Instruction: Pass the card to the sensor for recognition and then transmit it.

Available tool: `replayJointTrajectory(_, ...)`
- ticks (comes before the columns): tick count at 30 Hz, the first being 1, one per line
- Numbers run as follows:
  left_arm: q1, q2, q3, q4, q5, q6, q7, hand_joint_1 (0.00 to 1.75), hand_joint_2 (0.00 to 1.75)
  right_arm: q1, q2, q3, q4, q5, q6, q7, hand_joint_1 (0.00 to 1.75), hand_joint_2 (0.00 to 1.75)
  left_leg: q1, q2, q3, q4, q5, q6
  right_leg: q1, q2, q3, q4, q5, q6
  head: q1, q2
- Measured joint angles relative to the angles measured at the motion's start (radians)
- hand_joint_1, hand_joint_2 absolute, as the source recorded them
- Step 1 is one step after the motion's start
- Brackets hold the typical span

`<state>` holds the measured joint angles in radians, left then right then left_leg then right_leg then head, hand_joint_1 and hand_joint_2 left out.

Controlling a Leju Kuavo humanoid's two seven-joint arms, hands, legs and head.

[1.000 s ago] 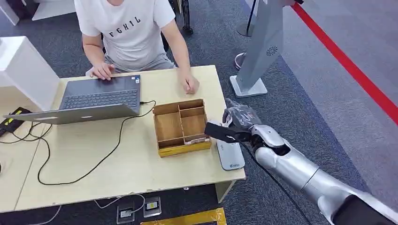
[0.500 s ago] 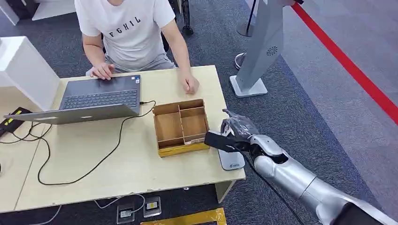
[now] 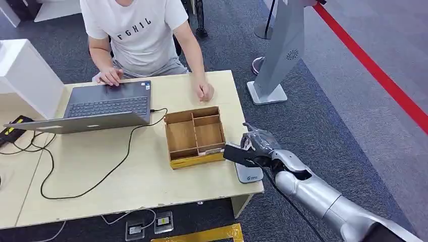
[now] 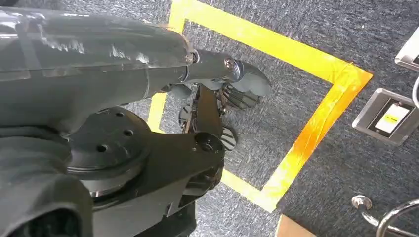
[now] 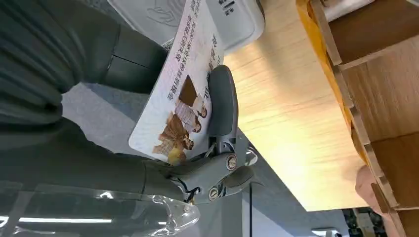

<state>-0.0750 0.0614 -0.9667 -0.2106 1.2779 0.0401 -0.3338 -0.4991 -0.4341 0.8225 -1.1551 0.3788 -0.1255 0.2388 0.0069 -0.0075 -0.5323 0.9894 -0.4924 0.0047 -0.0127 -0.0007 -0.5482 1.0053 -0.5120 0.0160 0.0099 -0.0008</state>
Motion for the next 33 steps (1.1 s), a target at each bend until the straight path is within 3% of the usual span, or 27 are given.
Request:
replayJointTrajectory(14,0.0,0.001,0.0,0.0,0.007,0.007,0.0,0.0,0.0,0.026,0.009,-0.026,0.045,-0.018,0.001,-0.041,1.75,1.75,0.0,0.001,0.0,0.0,0.0,0.0,0.0,0.0,0.0,0.0,0.0,0.0,0.0,0.0)
replayJointTrajectory(33,-0.001,0.001,0.0,0.0,0.007,0.008,0.0,0.0,0.0,0.025,0.023,-0.042,0.076,-0.018,0.001,-0.044,1.75,1.75,0.0,0.002,0.001,0.0,0.0,0.0,0.0,0.001,0.001,0.0,0.0,0.0,0.0,0.0)
